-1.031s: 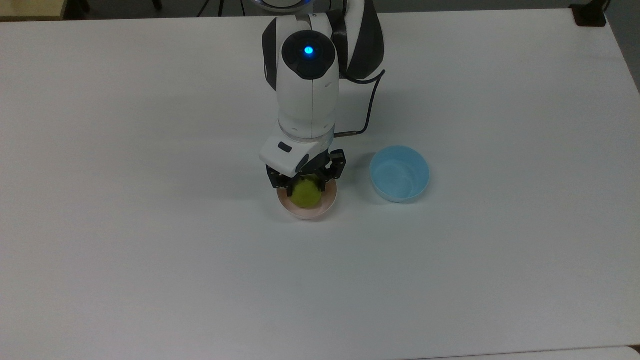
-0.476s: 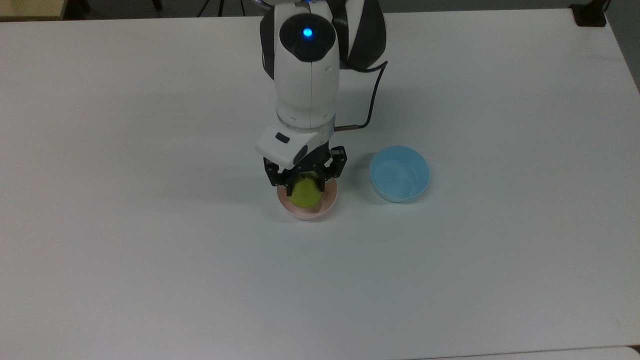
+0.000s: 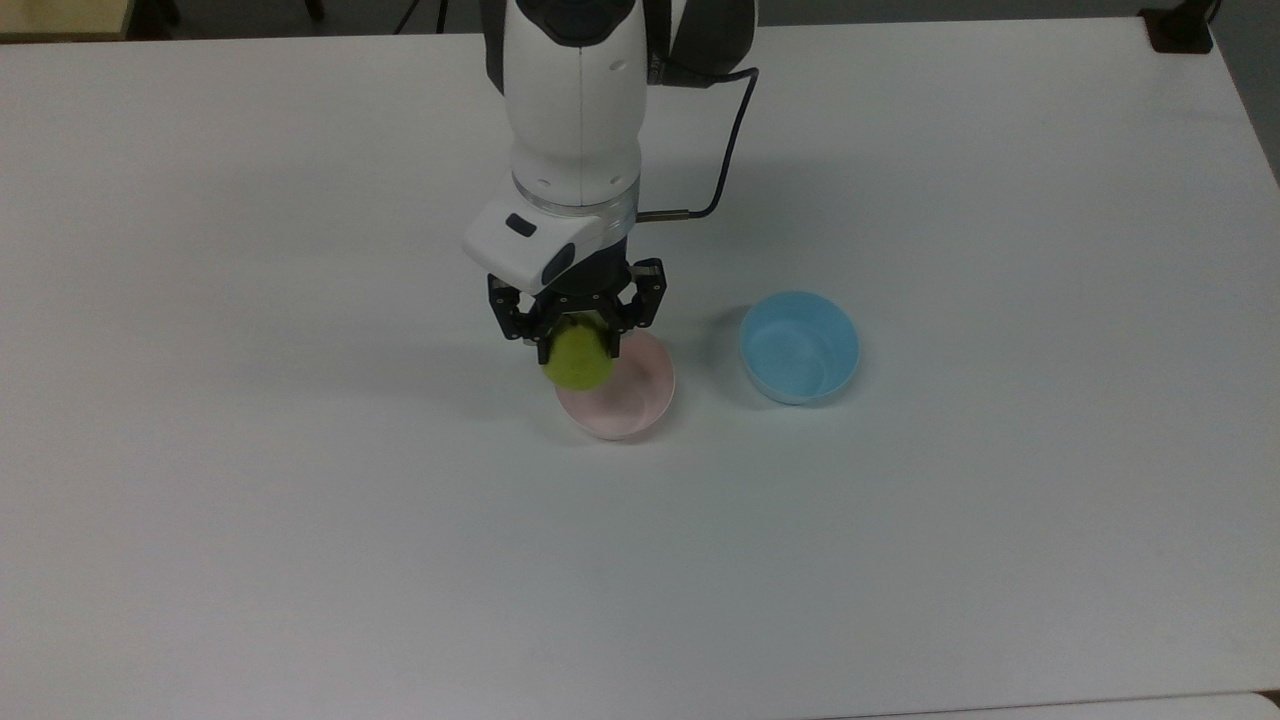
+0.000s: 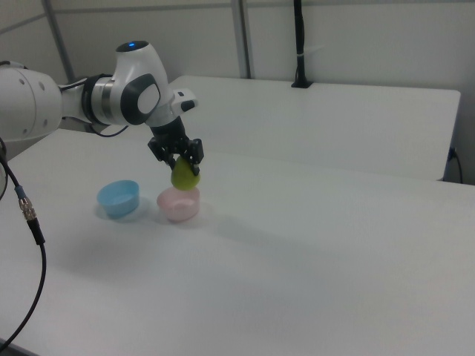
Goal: Pick up a pear from the bowl
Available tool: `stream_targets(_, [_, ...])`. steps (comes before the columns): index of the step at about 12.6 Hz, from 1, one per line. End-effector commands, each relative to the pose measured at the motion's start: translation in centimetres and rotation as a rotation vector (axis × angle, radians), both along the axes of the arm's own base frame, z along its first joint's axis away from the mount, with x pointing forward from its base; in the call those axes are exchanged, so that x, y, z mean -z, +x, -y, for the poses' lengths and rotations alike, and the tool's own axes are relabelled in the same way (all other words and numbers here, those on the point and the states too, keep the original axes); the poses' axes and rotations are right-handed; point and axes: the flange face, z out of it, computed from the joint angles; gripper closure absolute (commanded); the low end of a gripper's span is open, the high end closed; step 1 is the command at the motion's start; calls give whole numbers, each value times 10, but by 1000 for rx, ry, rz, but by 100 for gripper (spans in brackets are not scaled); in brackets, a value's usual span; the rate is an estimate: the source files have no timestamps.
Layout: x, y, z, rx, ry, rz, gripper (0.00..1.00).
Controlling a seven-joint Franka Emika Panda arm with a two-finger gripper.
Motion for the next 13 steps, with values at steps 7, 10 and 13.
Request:
stream_targets(7, [16, 11, 135, 96, -35, 47, 66])
stream_targets(10, [51, 13, 157, 109, -63, 16, 64])
stream_targets(13, [72, 19, 171, 118, -71, 51, 61])
